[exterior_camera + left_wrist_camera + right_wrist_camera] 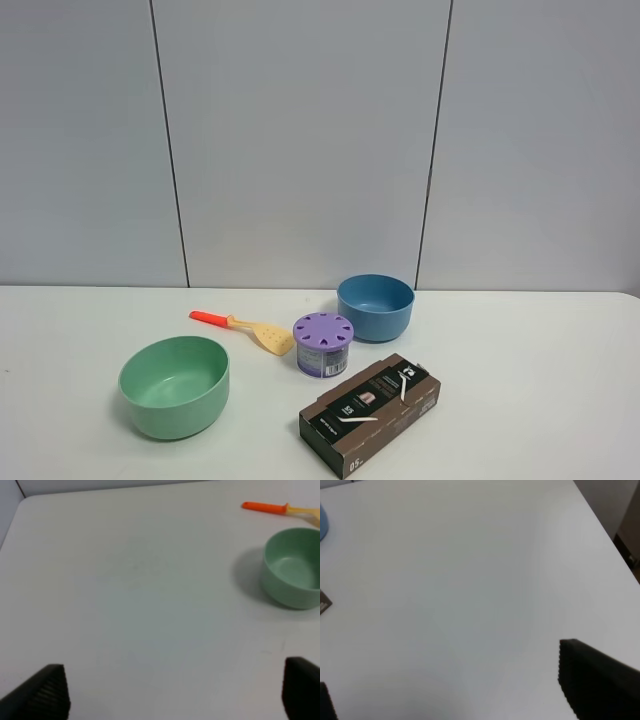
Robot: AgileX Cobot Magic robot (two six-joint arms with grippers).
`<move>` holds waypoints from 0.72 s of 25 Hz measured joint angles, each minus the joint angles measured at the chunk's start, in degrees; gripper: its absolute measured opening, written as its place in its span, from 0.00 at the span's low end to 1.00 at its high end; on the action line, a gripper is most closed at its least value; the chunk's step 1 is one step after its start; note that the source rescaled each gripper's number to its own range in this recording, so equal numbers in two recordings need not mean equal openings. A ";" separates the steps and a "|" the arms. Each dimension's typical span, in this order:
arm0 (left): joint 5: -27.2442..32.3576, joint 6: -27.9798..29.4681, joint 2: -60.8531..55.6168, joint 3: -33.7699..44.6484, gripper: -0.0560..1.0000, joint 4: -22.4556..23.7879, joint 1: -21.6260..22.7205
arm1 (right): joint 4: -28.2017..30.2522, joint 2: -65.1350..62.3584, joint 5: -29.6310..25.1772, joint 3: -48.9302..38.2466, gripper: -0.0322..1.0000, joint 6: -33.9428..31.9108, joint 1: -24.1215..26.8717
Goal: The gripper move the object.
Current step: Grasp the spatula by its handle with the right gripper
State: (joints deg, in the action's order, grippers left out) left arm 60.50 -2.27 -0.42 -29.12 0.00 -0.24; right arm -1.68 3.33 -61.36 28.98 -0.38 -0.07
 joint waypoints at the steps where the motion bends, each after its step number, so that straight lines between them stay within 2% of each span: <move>1: 0.00 0.00 0.00 0.00 1.00 0.00 0.00 | -1.26 0.00 0.08 0.00 1.00 1.91 0.00; 4: 0.00 0.00 0.00 0.00 1.00 0.00 0.00 | -7.62 0.00 1.04 0.41 1.00 8.59 0.00; 8: 0.00 0.00 0.00 0.00 1.00 0.00 0.00 | -19.46 1.42 5.77 3.77 1.00 19.58 0.00; 13: 0.00 0.00 0.00 0.00 1.00 0.00 0.00 | -29.78 11.27 5.90 10.06 1.00 36.04 0.00; 18: 0.00 0.00 0.00 0.00 1.00 0.00 0.00 | -39.88 23.06 5.88 16.87 1.00 48.23 0.00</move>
State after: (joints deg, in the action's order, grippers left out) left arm 60.50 -2.27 -0.42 -29.12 0.00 -0.24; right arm -41.56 26.39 -55.48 45.85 47.85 -0.07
